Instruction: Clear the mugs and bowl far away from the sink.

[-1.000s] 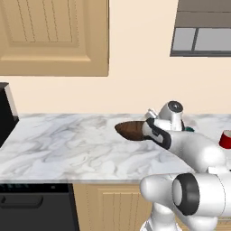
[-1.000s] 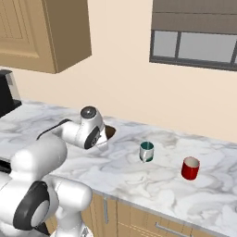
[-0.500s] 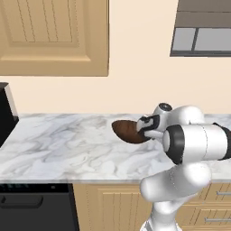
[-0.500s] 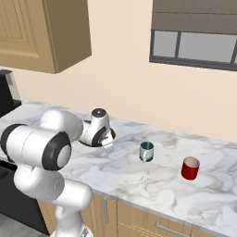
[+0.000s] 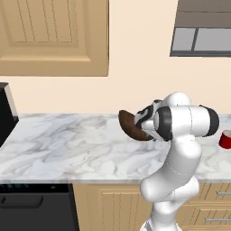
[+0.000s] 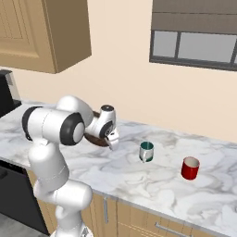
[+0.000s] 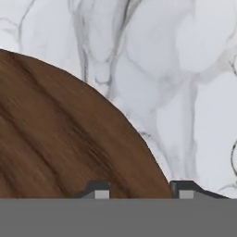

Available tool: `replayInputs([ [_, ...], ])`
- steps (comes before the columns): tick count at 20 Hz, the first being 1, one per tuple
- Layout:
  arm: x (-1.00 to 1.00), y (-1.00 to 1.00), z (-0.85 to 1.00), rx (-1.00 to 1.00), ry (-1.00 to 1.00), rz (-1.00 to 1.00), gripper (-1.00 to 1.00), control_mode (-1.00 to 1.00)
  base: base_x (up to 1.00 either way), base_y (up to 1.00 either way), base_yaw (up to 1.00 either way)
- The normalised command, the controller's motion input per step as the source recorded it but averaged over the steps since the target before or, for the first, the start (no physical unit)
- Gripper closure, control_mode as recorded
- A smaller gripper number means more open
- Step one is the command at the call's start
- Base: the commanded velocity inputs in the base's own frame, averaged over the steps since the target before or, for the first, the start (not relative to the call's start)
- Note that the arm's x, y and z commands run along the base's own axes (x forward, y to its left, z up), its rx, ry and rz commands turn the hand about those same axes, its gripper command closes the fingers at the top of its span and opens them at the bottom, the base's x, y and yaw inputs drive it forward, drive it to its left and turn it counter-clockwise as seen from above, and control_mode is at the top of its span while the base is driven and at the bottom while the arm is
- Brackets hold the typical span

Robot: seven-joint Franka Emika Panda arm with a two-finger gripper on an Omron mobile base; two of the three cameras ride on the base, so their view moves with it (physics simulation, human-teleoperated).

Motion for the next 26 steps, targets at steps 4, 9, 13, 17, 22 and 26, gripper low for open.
replayInputs([
  [4, 0.00, -0.01, 0.22, 0.00, -0.01, 0.03, -1.00, -1.00, 0.00, 0.00, 0.00],
  [9, -0.01, 0.00, 0.46, 0.00, -0.10, 0.09, -1.00, -1.00, 0.00, 0.00, 0.00],
  [13, -0.22, 0.00, 0.63, 0.00, -0.19, 0.14, -1.00, -1.00, 0.00, 0.00, 0.00],
  [17, -0.54, 0.00, 0.86, 0.00, -0.19, 0.16, -1.00, -1.00, 0.00, 0.00, 0.00],
  [22, -0.76, 0.00, 0.82, -0.01, -0.20, 0.21, -1.00, -1.00, 0.00, 0.00, 0.00],
  [26, -0.74, 0.01, 0.76, -0.08, -0.26, 0.25, -1.00, -1.00, 0.00, 0.00, 0.00],
])
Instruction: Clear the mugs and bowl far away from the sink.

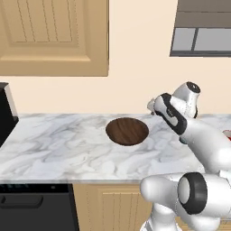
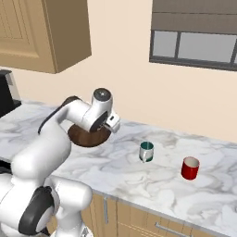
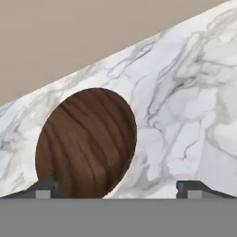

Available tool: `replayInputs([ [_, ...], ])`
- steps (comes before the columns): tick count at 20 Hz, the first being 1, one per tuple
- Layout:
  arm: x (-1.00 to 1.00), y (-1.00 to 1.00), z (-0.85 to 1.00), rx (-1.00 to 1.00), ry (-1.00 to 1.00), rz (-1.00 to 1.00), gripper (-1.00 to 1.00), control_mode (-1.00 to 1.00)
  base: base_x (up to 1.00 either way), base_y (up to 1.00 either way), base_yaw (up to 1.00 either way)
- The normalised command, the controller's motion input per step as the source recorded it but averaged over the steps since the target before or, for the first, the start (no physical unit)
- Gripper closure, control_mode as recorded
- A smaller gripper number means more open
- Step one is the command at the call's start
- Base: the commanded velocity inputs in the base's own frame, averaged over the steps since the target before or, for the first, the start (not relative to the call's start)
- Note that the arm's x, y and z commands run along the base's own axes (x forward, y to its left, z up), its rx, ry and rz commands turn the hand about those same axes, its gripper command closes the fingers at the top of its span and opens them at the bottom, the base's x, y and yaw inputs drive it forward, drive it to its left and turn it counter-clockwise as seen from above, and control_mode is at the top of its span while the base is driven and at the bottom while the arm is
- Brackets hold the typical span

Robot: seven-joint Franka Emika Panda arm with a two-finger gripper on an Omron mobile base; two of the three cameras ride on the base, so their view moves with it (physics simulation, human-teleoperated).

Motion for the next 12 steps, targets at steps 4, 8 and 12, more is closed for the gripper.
replayInputs([
  [4, -0.90, 0.03, 0.73, -0.07, -0.14, 0.26, -1.00, -1.00, 0.00, 0.00, 0.00],
  [8, -0.99, 0.12, 0.74, -0.09, -0.02, 0.23, -1.00, -1.00, 0.00, 0.00, 0.00],
  [12, -0.94, 0.27, 0.75, -0.19, -0.17, 0.12, -1.00, -1.00, 0.00, 0.00, 0.00],
])
